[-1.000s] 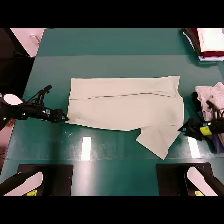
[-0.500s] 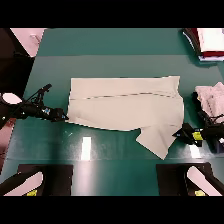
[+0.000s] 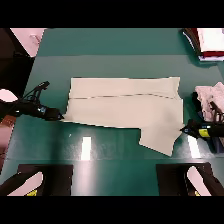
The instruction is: Fold the shirts.
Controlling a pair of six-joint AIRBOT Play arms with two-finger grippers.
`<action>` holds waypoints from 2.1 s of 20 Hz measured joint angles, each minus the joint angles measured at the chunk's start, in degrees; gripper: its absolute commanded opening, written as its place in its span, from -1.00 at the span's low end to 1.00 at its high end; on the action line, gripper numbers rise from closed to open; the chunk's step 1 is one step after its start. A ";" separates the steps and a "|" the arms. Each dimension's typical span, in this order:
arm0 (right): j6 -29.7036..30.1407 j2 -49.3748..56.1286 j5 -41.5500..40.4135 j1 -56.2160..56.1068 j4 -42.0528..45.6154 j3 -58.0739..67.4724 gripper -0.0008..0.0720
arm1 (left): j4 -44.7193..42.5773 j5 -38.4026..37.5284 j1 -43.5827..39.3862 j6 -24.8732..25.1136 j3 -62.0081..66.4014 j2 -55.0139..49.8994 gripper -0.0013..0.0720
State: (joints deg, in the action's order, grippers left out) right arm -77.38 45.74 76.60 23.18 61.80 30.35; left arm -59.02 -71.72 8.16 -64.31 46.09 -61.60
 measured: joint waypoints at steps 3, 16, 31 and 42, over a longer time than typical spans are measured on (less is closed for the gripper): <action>-0.79 -7.19 8.70 0.00 1.90 3.98 -0.93 | -2.86 -5.86 0.00 -0.70 0.31 5.70 -0.90; 0.72 -5.44 7.54 -3.67 -3.41 15.65 -0.93 | 2.01 2.10 0.00 -7.13 -0.55 9.90 -0.90; 0.61 31.50 -8.74 -17.51 -1.46 36.54 -0.85 | 7.50 22.36 0.00 -3.21 7.52 -8.85 0.40; 5.68 36.68 -3.56 -9.18 -4.90 39.52 0.66 | 11.54 20.81 0.02 -3.06 10.43 -10.16 -0.90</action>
State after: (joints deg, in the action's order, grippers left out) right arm -71.70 82.41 73.03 14.00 56.90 69.87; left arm -47.48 -50.92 8.19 -67.37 56.51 -71.77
